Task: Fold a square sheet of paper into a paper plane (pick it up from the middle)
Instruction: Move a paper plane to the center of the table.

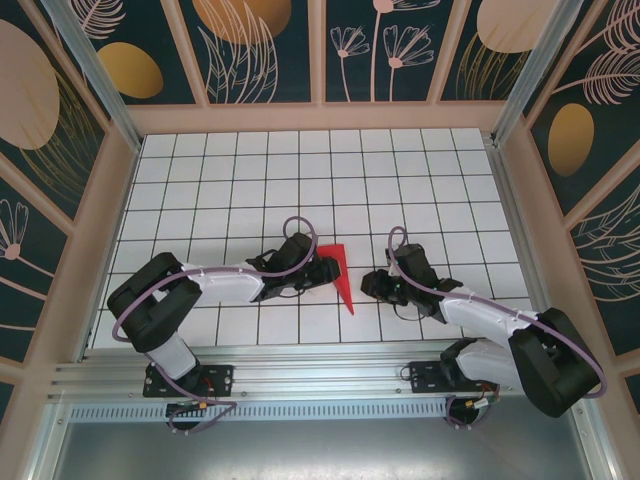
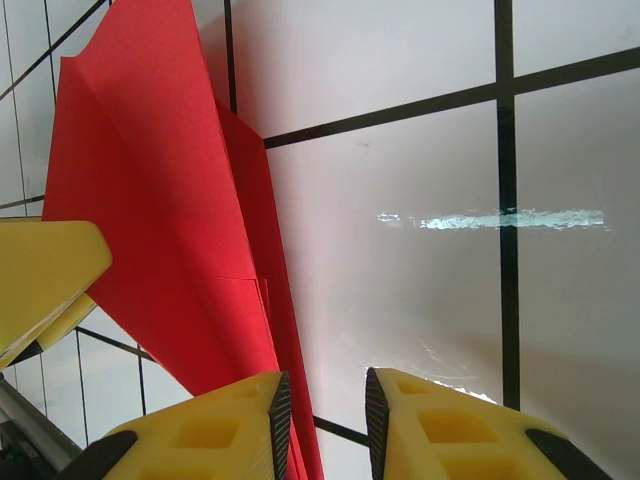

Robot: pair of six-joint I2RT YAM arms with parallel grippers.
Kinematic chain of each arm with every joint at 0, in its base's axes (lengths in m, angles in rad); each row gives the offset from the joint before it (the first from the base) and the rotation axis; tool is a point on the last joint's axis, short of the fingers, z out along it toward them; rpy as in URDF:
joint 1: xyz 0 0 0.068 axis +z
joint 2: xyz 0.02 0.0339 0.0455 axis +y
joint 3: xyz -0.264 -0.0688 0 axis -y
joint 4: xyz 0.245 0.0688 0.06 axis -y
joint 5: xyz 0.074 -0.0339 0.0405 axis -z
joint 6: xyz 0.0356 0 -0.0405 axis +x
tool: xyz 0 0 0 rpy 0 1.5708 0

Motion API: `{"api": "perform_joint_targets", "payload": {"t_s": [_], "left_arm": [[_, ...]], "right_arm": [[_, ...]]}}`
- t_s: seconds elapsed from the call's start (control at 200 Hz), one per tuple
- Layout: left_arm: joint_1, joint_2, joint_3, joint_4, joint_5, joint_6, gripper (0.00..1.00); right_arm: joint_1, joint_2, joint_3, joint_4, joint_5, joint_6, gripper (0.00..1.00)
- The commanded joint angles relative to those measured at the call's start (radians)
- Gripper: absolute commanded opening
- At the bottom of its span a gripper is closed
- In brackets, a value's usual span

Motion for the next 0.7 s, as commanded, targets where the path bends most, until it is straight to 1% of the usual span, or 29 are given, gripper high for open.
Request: {"api": "perform_joint_targets", "payload": {"t_s": [0.0,0.08,0.165,0.235,0.35,0.45,0.555,0.696], "left_arm": [[-0.004,-0.003,0.015,-0.005,-0.020,0.008,0.44],[-0.004,-0.016,0.000,-0.015,-0.038,0.016,0.38],[-0.005,-0.034,-0.022,-0.013,-0.055,0.018,0.26],[-0.005,-0.051,-0.042,0.002,-0.064,0.015,0.16],[-0.004,-0.076,-0.058,0.021,-0.071,0.026,0.09],[-0.003,-0.091,-0.062,0.032,-0.072,0.050,0.00],[0.006,-0.093,-0.092,0.105,-0.036,0.096,0.00],[0.040,-0.094,-0.169,0.241,0.030,0.097,0.00]], "right_arm": [[-0.007,-0.012,-0.015,0.012,-0.011,0.011,0.30],[-0.007,-0.014,-0.013,0.025,-0.027,0.005,0.33],[-0.006,-0.019,-0.012,0.029,-0.030,0.006,0.37],[-0.005,-0.026,-0.009,0.030,-0.030,0.006,0.39],[-0.005,-0.029,-0.006,0.029,-0.031,0.004,0.39],[-0.003,-0.036,-0.003,0.037,-0.036,0.004,0.39],[-0.002,-0.057,-0.002,0.046,-0.039,0.002,0.42],[0.007,-0.087,0.001,0.053,-0.036,-0.009,0.47]]}}
